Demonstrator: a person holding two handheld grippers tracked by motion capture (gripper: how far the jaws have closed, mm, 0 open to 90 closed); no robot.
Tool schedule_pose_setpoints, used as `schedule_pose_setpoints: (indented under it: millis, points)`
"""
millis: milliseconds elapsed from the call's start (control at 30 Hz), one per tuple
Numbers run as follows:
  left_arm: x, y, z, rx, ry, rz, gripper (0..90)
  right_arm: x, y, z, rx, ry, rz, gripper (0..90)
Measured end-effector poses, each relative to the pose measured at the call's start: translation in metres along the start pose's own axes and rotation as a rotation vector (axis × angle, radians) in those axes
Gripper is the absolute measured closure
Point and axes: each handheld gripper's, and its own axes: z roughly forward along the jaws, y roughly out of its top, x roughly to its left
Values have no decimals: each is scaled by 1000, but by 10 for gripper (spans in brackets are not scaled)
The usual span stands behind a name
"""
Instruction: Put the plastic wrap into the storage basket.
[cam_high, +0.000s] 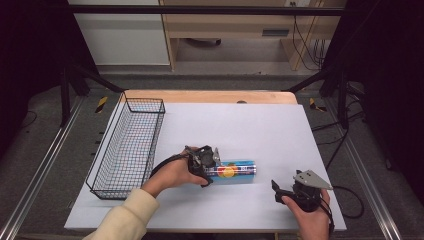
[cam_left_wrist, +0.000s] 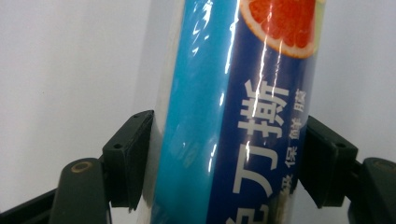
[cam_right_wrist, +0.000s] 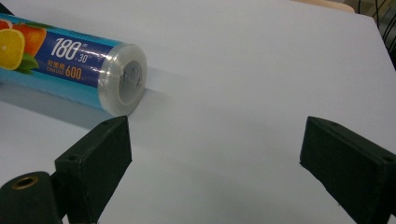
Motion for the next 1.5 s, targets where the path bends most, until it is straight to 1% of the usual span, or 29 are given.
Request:
schedule_pose_setpoints:
  millis: [100, 433, 500, 533, 567, 667, 700, 733, 767, 800, 833, 900, 967, 1067, 1167, 1300, 1333, 1400, 1433, 1500]
  points:
    - [0, 1, 0, 11, -2, 4, 278, -1, 0, 0, -2, 0, -1, 91]
    - [-1, 2, 0, 14, 7, 24, 286, 0, 0, -1, -3, 0, 0, 93]
    - [-1, 2, 0, 14, 5, 20, 285, 0, 0, -1, -4, 0, -1, 93]
    - [-1, 2, 0, 22, 4, 18, 285, 0, 0, -1, -2, 1, 2, 93]
    - [-1, 3, 0, 28, 6, 19, 286, 0, 0, -1, 0, 3, 8, 93]
    - [-2, 5, -1, 40, 11, 26, 289, -1, 0, -1, -5, 3, 4, 93]
    - [-4, 5, -1, 42, 24, 35, 291, -1, 0, -1, -5, 2, 5, 93]
    - [-4, 5, -1, 42, 24, 35, 293, -1, 0, -1, -5, 2, 5, 93]
    - [-6, 6, -1, 42, 34, 33, 295, -1, 0, 0, -6, 0, 2, 93]
    - [-6, 6, -2, 46, 27, 24, 297, -1, 0, -1, -7, 1, 2, 93]
    - [-6, 6, -2, 42, 17, 8, 299, -1, 0, -1, -7, 2, 4, 93]
    - [-7, 5, -3, 32, 13, -1, 304, -2, 0, -2, -12, 0, 5, 93]
    - [-8, 5, -4, 32, 13, 3, 307, -2, 0, -2, -9, 3, 15, 94]
    - [-11, 4, -5, 32, 12, 10, 312, -3, 0, -2, -12, -1, 9, 94]
    - [-12, 4, -6, 29, 15, 5, 314, -3, 0, -2, -12, -1, 10, 94]
    - [-12, 3, -8, 22, 16, 11, 317, -3, 0, -2, -13, -1, 9, 94]
    - [-13, 3, -8, 16, 25, 12, 317, -3, 0, -2, -13, -1, 10, 94]
    - [-13, 3, -9, 10, 26, 9, 317, -3, 0, -2, -12, -2, 9, 94]
    - [-13, 3, -11, -4, 32, 7, 318, -3, 0, -2, -11, -2, 11, 94]
    - [-13, 3, -13, -14, 35, 11, 318, -3, 0, -2, -9, -1, 12, 94]
